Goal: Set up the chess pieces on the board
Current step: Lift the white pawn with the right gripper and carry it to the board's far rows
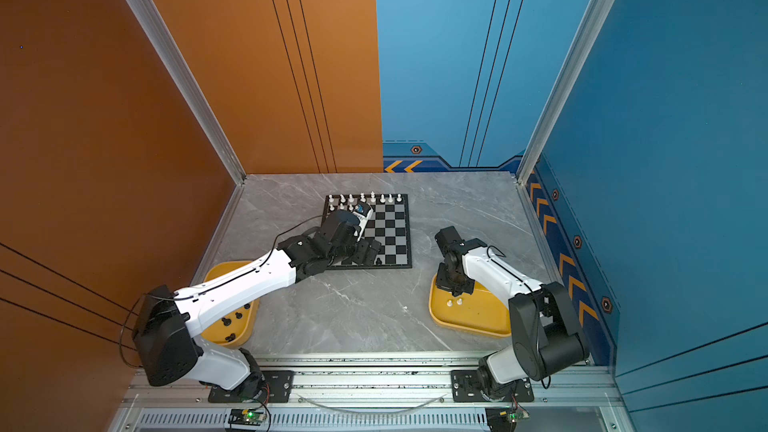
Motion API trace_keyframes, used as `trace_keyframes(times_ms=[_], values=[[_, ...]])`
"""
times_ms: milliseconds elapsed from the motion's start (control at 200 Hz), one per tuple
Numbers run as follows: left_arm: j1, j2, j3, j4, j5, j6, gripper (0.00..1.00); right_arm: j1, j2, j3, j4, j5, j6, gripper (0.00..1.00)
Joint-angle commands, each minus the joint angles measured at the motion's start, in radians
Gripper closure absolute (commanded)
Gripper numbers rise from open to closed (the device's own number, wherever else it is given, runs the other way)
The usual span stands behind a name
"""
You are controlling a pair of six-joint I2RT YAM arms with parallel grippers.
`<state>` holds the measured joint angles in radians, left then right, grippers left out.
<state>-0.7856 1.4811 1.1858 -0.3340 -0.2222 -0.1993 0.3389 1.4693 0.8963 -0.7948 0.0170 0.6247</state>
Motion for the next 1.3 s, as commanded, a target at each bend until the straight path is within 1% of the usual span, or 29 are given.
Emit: trace_keyframes(times_ms=[0,125,245,351,451,616,926,991,1052,1292], values=[[0.02,-0.043,-0.01,-0.005,0.024,0.016,0.02,0.012,-0.054,0.052,-0.102,0.028,-0.017,0.91],[0.047,-0.069,-0.027,0.007,0.027,0.008,0.02,0.018,-0.102,0.117,-0.174,0.045,-0.024,0.9],[0.083,-0.088,-0.039,0.017,0.036,0.0,0.02,0.02,-0.113,0.209,-0.229,0.056,-0.031,0.9],[0.123,-0.096,-0.049,0.025,0.049,-0.011,0.02,0.023,-0.086,0.298,-0.248,0.059,-0.034,0.9],[0.16,-0.097,-0.052,0.027,0.059,-0.018,0.02,0.037,-0.025,0.392,-0.25,0.063,-0.036,0.9],[0.223,-0.104,-0.063,0.029,0.075,-0.022,0.02,0.069,0.14,0.57,-0.244,0.073,-0.05,0.9],[0.336,-0.098,-0.099,0.043,0.123,-0.019,0.02,0.13,0.529,0.956,-0.235,0.081,-0.096,0.91],[0.354,-0.1,-0.112,0.041,0.131,-0.015,0.02,0.133,0.597,1.039,-0.228,0.071,-0.105,0.91],[0.37,-0.106,-0.124,0.041,0.141,-0.012,0.02,0.135,0.691,1.115,-0.223,0.061,-0.112,0.91],[0.432,-0.12,-0.149,0.044,0.166,-0.039,0.02,0.135,0.932,1.405,-0.216,0.011,-0.123,0.91]])
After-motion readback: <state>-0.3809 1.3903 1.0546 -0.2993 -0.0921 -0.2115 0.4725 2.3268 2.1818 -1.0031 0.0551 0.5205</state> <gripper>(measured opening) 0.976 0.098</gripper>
